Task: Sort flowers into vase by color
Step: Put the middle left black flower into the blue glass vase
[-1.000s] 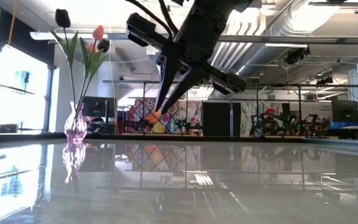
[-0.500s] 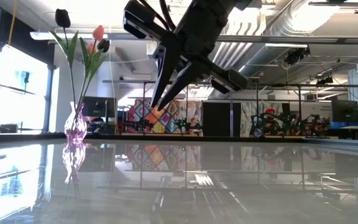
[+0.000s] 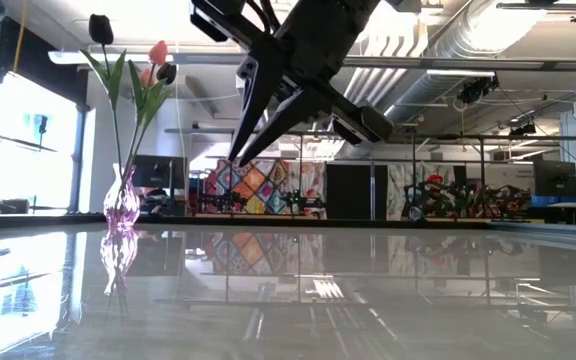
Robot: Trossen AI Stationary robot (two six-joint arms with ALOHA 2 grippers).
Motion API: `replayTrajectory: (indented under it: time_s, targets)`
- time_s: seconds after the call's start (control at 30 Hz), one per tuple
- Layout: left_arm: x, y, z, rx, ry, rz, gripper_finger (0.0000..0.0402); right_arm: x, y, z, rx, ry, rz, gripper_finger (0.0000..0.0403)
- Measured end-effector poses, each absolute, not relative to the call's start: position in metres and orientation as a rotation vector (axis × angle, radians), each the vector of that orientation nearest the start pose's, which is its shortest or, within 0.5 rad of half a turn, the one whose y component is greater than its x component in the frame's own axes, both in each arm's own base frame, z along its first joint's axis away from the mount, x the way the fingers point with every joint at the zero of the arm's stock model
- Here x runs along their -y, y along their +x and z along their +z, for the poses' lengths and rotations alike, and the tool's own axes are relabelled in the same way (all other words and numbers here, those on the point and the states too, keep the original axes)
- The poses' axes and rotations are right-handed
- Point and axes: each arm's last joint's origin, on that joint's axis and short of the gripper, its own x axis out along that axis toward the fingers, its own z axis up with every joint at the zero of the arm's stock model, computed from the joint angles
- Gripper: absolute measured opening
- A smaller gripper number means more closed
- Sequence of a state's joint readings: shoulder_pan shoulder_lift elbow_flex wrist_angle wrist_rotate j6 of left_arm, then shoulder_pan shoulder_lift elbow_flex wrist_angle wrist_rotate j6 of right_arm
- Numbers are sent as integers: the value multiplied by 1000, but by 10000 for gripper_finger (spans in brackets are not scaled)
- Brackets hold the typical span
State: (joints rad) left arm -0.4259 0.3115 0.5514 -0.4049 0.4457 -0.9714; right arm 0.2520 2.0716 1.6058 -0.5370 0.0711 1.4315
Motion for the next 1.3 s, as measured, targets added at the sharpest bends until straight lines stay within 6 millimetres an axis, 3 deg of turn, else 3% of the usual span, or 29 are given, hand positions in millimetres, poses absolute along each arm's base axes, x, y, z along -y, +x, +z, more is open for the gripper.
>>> replayTrajectory:
  time_s: [0.17,0.5,0.73,1.0,1.3]
  targets:
    - [46,71,279,-672,-993,-649,228,-109,432,198,-903,1138,-547,19]
    - [46,71,279,-679,-997,-640,228,-113,436,201,-865,1144,-498,27]
    - [46,72,281,-658,-995,-654,228,-130,432,202,-844,1119,-482,97]
    - [48,71,290,-609,-990,-774,253,-132,429,200,-839,1063,-507,185]
    - [49,69,290,-702,-1050,-839,257,-123,432,201,-822,1022,-517,230]
